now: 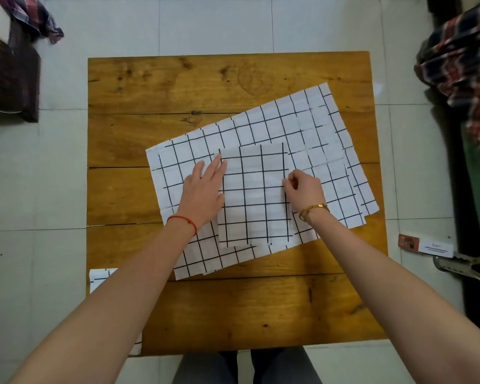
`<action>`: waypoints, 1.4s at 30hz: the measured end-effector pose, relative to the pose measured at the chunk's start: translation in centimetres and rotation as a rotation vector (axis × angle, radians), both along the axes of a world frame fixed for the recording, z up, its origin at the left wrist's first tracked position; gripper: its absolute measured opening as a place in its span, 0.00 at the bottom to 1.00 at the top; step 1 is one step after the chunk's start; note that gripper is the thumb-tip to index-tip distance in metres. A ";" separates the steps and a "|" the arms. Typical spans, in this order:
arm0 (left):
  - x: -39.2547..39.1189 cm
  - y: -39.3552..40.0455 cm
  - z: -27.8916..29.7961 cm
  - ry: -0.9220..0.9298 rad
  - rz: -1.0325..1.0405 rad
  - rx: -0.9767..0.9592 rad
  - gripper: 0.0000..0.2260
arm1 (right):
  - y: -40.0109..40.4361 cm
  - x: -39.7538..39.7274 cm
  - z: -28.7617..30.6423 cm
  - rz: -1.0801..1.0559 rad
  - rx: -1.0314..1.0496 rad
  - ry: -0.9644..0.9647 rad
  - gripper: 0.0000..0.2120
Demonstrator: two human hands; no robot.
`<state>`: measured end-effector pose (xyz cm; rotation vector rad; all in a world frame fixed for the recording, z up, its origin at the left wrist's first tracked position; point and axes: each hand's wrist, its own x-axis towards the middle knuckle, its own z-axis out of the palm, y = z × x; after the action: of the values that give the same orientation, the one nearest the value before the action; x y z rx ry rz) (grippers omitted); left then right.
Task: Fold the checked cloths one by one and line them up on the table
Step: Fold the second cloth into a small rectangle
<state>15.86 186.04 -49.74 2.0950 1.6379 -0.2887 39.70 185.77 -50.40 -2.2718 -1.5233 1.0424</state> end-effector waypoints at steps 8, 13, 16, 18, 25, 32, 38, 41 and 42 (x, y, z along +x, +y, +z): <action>-0.2 0.3 -0.7 0.053 -0.040 -0.022 0.34 | 0.4 0.4 0.0 0.198 0.120 -0.204 0.05; -0.4 0.9 -0.7 0.039 -0.058 0.014 0.38 | 1.8 -1.8 0.7 0.434 0.455 -0.363 0.16; -0.5 1.5 -0.9 0.047 -0.067 0.003 0.41 | 2.9 -4.3 0.1 0.660 0.389 -0.376 0.24; -0.5 1.6 -1.1 0.055 -0.077 -0.008 0.42 | 3.3 -6.0 -0.2 0.755 0.289 -0.376 0.27; -1.0 1.6 -1.7 0.097 -0.119 -0.003 0.43 | 3.0 -8.3 -1.4 0.901 0.137 -0.442 0.29; -1.2 1.7 -1.4 0.092 -0.116 -0.023 0.42 | 2.0 -4.4 -1.8 0.772 0.110 -0.488 0.27; -1.1 1.6 -1.5 0.092 -0.120 -0.024 0.42 | 0.6 0.4 -1.3 0.583 0.098 -0.505 0.27; -0.7 1.4 -1.2 0.097 -0.119 0.002 0.40 | 1.1 -0.1 -0.6 0.583 0.144 -0.488 0.27; -0.5 1.2 -1.1 0.101 -0.120 0.027 0.40 | 1.3 -0.6 -0.2 0.605 0.153 -0.478 0.27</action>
<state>15.32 187.19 -50.87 2.2368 1.5824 -0.4200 39.12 187.11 -50.63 -2.0865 -2.4864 0.4614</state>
